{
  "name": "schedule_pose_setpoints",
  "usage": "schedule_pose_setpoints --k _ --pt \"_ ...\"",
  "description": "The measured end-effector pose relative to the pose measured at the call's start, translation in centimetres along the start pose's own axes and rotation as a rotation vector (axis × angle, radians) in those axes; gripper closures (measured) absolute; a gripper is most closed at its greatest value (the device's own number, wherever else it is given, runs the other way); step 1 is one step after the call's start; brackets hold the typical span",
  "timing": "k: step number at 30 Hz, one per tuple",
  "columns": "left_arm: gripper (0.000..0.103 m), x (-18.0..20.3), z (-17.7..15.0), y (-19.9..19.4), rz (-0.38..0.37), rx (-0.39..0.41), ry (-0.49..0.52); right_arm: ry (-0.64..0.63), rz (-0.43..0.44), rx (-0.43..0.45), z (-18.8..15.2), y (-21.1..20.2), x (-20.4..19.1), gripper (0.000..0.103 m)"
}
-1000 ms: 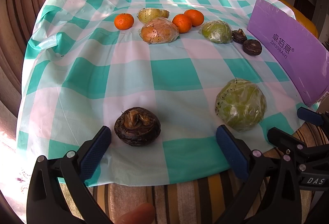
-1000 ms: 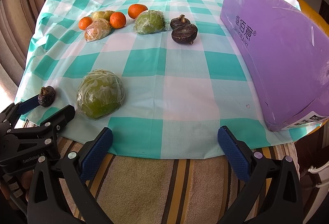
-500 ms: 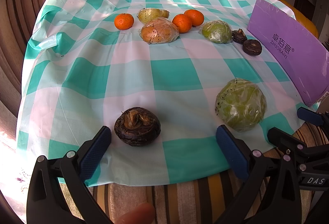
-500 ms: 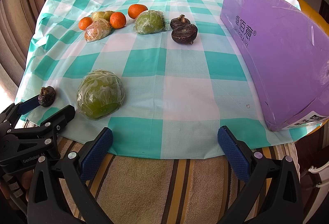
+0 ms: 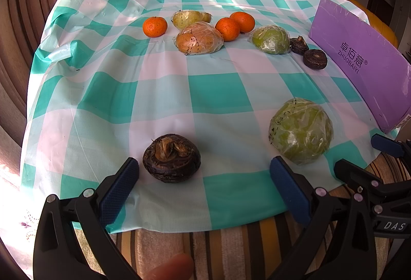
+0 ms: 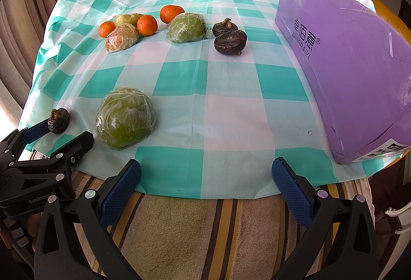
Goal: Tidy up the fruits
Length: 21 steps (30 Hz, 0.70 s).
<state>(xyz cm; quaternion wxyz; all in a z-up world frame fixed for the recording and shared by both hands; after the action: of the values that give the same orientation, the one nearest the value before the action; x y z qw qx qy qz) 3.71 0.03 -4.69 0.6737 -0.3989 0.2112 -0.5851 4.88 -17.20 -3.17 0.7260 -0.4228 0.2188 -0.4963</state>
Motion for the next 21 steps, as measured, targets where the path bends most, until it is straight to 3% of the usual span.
schedule_pose_setpoints --k 21 --pt "0.002 -0.09 -0.01 -0.1 -0.011 -0.01 -0.005 -0.002 -0.002 -0.001 0.04 0.15 0.01 0.004"
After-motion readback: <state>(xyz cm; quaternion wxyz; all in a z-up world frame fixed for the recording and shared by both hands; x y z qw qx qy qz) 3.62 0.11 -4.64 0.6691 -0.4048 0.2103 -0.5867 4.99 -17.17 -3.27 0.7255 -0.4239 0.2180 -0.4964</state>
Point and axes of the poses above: each gripper's, at about its wrist camera, not at the fingertips, and y roughly the way its jaws point, x to its right, z to its top, the point moved 6 cm from there along y, roughly the way its jaws point, and after that the axes turned 14 degrees about -y, right-handed, at the moved point
